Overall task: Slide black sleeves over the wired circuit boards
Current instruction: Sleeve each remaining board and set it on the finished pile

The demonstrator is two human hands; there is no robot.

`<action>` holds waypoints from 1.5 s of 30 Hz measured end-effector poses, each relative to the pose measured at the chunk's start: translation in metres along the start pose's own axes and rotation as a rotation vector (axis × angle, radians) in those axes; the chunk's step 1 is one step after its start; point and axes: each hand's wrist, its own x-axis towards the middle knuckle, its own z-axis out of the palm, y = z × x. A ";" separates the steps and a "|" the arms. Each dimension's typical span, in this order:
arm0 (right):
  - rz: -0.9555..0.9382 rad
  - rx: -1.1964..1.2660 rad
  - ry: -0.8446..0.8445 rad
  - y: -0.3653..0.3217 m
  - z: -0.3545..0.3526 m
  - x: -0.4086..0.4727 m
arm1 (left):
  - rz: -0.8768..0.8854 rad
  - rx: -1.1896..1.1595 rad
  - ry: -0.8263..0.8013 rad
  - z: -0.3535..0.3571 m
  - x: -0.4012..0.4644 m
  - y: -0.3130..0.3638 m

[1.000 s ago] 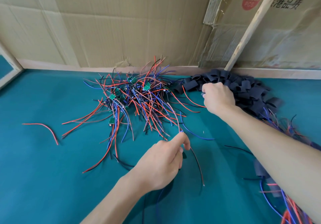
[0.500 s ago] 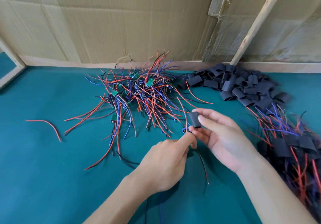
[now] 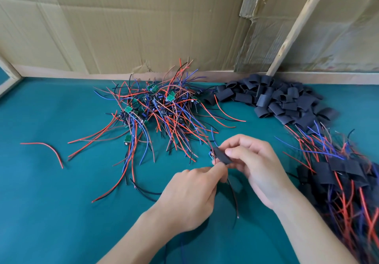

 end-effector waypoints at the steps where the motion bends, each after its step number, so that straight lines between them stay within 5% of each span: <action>1: -0.009 -0.013 -0.035 -0.002 -0.001 -0.001 | -0.002 0.005 -0.007 0.000 0.000 0.000; 9: 0.045 -0.118 -0.173 -0.010 -0.018 -0.003 | -0.003 0.094 -0.055 -0.001 0.000 0.002; 18: 0.063 -0.304 -0.149 -0.014 -0.035 -0.005 | 0.023 0.111 -0.070 0.001 0.000 0.001; 21: 0.044 -0.175 -0.151 -0.015 -0.039 -0.006 | 0.017 0.112 -0.061 0.003 0.001 0.000; 28: -0.182 0.099 0.151 -0.029 -0.038 -0.006 | 0.028 0.106 -0.039 0.004 0.001 0.000; 33: -0.372 0.143 0.222 -0.045 -0.022 -0.009 | 0.044 0.127 -0.024 0.005 0.001 0.001; 45: -0.559 -0.360 0.276 -0.046 0.003 -0.010 | 0.049 0.160 -0.045 0.003 -0.001 0.002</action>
